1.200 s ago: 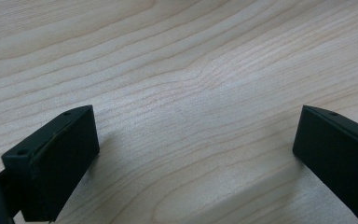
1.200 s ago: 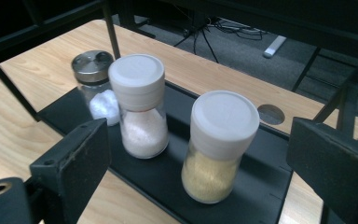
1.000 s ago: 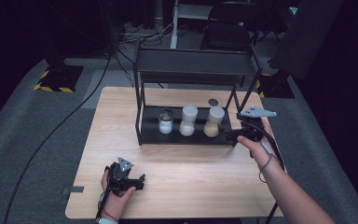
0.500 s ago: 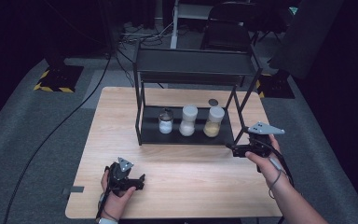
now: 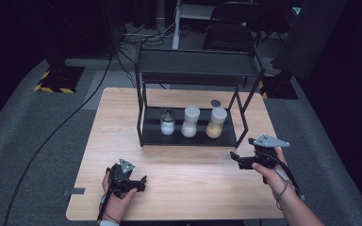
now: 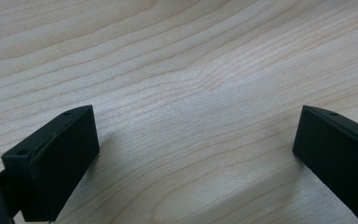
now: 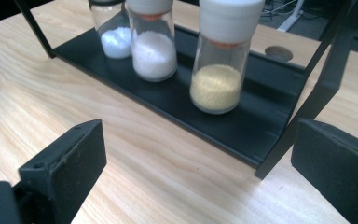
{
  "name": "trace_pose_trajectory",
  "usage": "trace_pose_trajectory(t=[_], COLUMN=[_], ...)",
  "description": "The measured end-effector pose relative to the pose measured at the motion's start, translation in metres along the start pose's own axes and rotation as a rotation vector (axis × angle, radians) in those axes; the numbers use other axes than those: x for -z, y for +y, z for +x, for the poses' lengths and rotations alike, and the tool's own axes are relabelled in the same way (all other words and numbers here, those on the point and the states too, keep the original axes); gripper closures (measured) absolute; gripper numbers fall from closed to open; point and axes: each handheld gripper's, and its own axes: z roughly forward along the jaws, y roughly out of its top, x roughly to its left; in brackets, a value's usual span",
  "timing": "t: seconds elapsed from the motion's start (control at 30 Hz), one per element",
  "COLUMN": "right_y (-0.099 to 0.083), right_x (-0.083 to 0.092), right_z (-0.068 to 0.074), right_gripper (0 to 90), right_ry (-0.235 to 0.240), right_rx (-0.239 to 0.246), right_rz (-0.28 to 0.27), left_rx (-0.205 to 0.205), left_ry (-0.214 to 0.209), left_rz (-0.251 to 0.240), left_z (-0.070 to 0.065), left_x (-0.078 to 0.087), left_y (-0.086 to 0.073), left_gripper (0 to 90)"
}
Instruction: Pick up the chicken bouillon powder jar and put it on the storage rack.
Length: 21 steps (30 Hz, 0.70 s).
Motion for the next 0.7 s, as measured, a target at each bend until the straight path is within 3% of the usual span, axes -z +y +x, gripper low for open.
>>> trace_pose_trajectory(t=[0.27, 0.7], right_y=[-0.017, -0.038], right_x=[-0.005, -0.015], right_z=[-0.001, 0.005], right_gripper=[2.8, 2.8], right_ry=[0.008, 0.009], right_rx=[-0.009, 0.021], right_rz=[0.019, 0.054], left_rx=[0.000, 0.000], left_ry=[0.000, -0.001], left_rz=[0.000, 0.001], left_z=[0.000, 0.000], left_x=[0.000, 0.000], left_y=[0.000, 0.000], left_gripper=[0.3, 0.3])
